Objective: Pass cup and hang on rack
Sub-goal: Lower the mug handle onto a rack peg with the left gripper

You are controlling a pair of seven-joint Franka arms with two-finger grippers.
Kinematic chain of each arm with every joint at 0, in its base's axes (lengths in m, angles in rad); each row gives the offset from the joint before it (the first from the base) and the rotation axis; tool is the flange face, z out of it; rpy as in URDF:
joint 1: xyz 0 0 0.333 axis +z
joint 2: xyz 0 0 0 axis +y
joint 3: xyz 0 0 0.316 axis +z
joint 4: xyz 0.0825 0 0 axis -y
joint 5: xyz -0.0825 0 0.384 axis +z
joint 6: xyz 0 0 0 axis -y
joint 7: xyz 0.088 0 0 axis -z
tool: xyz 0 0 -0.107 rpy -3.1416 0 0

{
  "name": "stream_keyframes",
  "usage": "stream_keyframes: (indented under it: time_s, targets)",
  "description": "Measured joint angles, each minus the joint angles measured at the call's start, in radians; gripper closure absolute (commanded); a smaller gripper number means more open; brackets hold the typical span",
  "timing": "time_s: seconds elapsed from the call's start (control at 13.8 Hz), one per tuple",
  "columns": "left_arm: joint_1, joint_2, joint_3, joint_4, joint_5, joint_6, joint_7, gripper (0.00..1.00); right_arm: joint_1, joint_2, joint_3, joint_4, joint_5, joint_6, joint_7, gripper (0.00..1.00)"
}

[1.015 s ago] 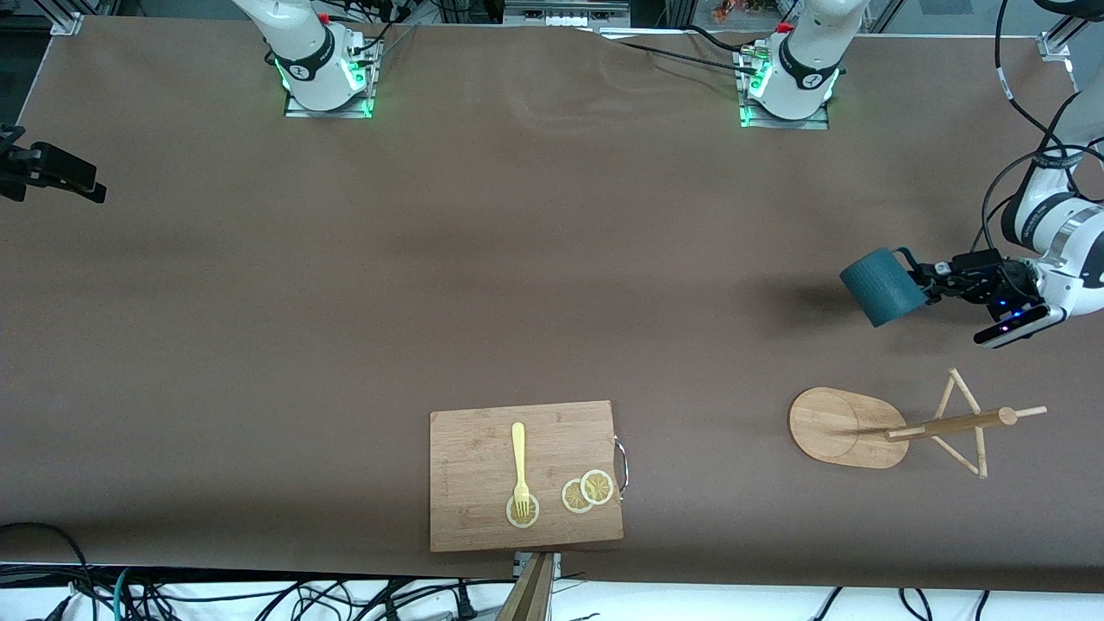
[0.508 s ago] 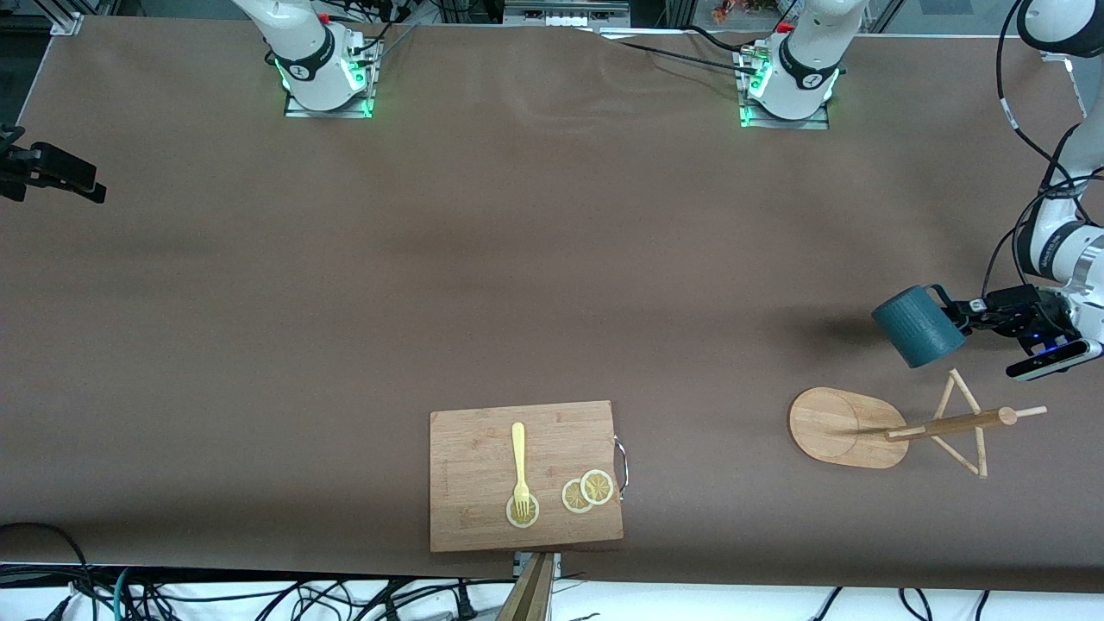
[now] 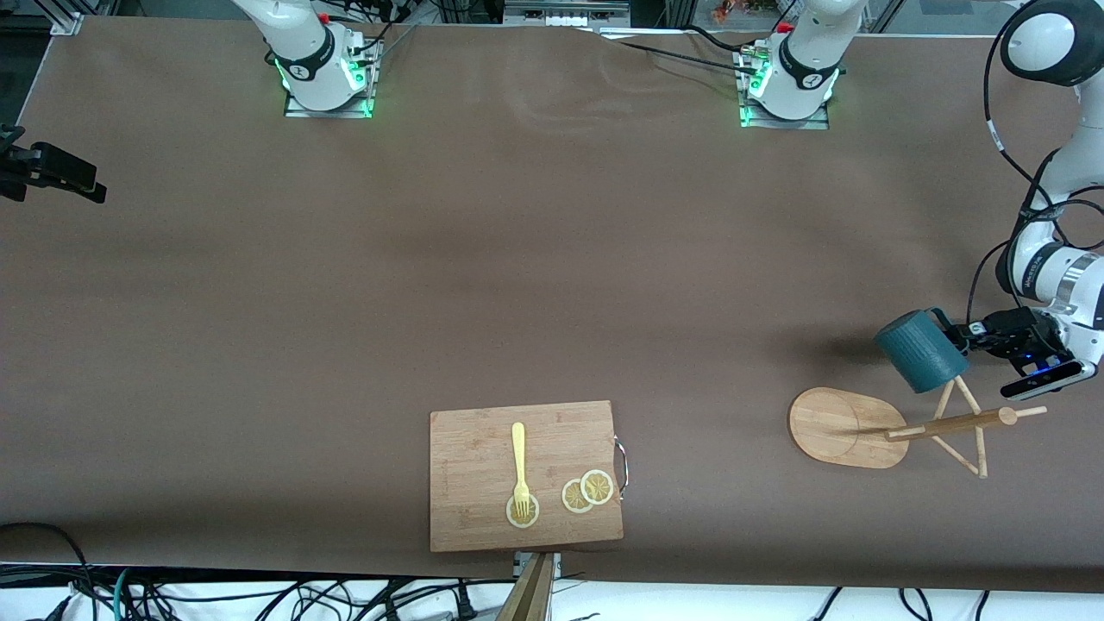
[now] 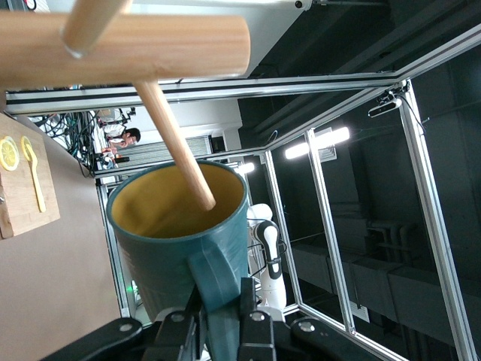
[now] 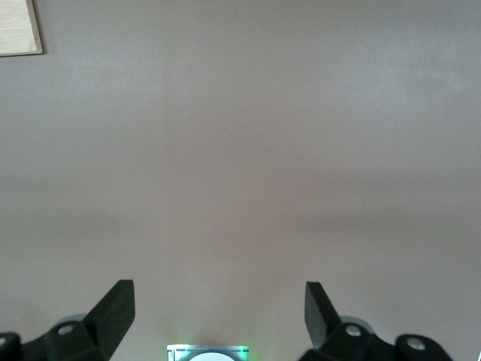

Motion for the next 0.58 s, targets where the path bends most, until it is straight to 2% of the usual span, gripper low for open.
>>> stream_keyframes:
  time_s: [0.58]
  targets:
    - [0.024, 0.055, 0.008, 0.095, -0.045, -0.027, -0.068, 1.00, 0.000, 0.000, 0.000, 0.000, 0.000, 0.000, 0.000, 0.00]
